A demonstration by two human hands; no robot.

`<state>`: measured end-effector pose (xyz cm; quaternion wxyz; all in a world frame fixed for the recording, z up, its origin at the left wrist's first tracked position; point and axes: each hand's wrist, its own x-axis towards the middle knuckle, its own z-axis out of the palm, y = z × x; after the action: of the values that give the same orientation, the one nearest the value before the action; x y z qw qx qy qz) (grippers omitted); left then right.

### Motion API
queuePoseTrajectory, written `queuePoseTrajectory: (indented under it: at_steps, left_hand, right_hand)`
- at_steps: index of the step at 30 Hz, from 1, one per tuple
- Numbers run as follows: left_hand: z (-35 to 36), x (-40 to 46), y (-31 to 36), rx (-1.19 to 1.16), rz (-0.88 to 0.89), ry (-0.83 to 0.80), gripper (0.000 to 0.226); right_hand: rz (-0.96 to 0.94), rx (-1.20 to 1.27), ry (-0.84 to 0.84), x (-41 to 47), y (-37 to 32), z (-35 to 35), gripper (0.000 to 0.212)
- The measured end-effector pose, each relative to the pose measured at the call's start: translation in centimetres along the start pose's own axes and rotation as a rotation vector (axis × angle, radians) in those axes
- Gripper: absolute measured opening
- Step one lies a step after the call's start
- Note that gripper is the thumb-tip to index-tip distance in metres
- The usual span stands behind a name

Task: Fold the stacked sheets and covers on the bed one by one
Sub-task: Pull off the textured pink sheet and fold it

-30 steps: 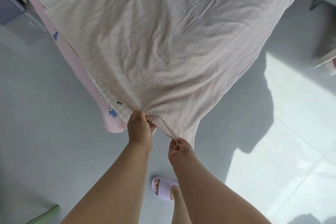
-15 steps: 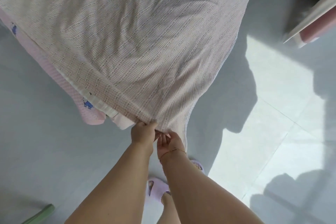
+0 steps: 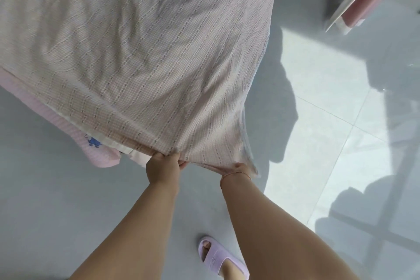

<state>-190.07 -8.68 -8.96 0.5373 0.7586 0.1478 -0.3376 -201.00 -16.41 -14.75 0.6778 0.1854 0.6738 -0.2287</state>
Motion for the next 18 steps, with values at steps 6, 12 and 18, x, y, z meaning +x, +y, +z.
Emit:
queuePoseTrajectory:
  at_steps: [6,12,18]
  left_hand:
    - [0.3,-0.1,0.8,0.006,-0.028,0.025,0.004]
    - [0.7,0.7,2.1,0.031,-0.059,0.024,0.007]
    - [1.1,-2.1,4.5,0.756,0.220,0.192,0.051]
  right_hand:
    - [-0.123,0.017,-0.095,-3.1,-2.5,-2.3,0.015]
    - [-0.115,-0.078,-0.274,-5.7,-4.1,-0.6,0.027]
    - [-0.191,-0.152,-0.377,-8.7,-6.2,1.7,0.025]
